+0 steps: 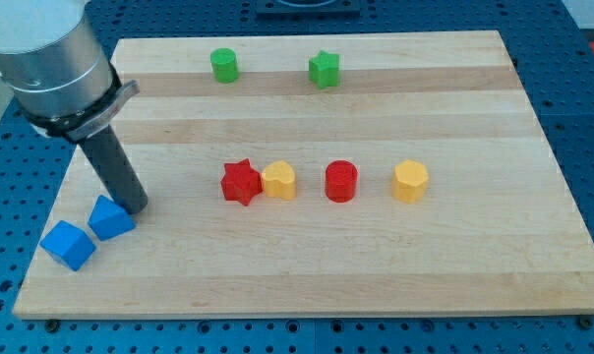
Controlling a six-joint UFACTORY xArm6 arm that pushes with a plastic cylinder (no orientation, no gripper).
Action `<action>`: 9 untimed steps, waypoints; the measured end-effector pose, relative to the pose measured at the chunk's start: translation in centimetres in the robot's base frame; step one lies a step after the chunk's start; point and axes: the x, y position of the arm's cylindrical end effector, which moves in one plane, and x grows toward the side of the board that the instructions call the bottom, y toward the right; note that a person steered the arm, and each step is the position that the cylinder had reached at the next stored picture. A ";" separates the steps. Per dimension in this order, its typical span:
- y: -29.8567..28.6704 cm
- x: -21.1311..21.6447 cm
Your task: Push the yellow hexagon slightly towards the left of the board
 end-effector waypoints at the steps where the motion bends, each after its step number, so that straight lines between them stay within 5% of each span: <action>1: -0.8 0.9; 4: -0.9 2.0; 6: 14.6 3.1; 8: 38.8 3.7; 9: 46.1 -0.9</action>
